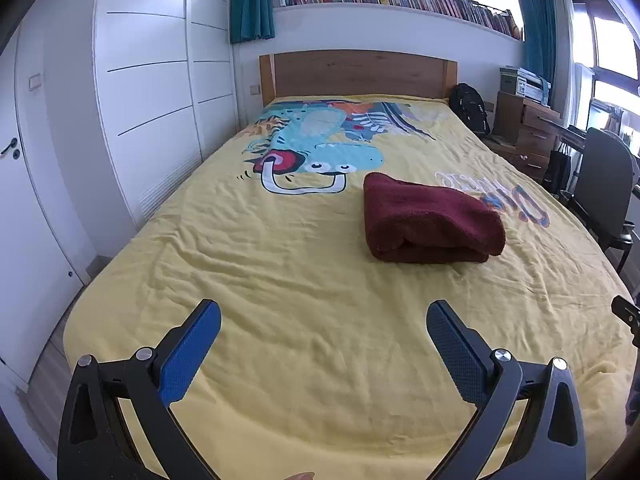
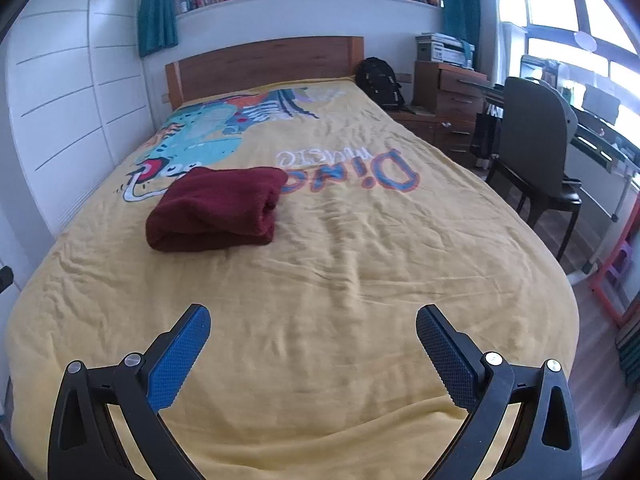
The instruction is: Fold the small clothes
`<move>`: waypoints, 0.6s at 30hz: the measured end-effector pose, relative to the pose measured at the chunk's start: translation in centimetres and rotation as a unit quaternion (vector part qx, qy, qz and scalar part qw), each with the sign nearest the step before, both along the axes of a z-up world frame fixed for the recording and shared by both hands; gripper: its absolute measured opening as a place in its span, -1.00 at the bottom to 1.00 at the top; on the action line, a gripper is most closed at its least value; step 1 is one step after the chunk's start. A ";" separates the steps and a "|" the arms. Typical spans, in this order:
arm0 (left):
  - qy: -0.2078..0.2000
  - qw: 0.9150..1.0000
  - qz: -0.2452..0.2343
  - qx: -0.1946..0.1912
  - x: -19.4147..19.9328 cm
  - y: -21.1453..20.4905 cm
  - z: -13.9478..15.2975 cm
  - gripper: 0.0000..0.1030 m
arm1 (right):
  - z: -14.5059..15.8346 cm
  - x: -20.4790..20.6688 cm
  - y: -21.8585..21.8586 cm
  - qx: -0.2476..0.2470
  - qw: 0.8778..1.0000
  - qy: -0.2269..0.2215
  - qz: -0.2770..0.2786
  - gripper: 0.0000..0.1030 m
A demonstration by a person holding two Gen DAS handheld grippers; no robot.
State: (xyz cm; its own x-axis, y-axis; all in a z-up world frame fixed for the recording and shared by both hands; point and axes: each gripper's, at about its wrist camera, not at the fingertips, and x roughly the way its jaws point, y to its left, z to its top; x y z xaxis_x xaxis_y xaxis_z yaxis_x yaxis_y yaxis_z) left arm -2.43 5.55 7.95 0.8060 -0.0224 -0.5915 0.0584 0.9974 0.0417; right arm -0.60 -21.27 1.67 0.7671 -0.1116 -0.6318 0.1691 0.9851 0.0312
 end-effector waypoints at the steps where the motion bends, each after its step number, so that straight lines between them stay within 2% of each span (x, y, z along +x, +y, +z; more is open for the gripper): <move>1: -0.001 1.000 0.000 0.000 0.0 0.0 0.0 0.97 | -0.1 0.0 -0.3 0.000 1.000 0.000 -0.004 1.00; 18: 0.007 1.000 -0.004 0.008 0.3 -0.2 -1.0 0.97 | -0.8 -0.7 -3.3 -0.001 0.999 0.000 -0.048 1.00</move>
State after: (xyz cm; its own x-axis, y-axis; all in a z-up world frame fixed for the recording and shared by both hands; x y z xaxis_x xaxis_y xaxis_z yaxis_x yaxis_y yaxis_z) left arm -2.16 5.31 6.99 0.7972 -0.0194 -0.6034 0.0672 0.9961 0.0568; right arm -1.29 -24.60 0.89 0.7531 -0.1865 -0.6310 0.2627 0.9645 0.0285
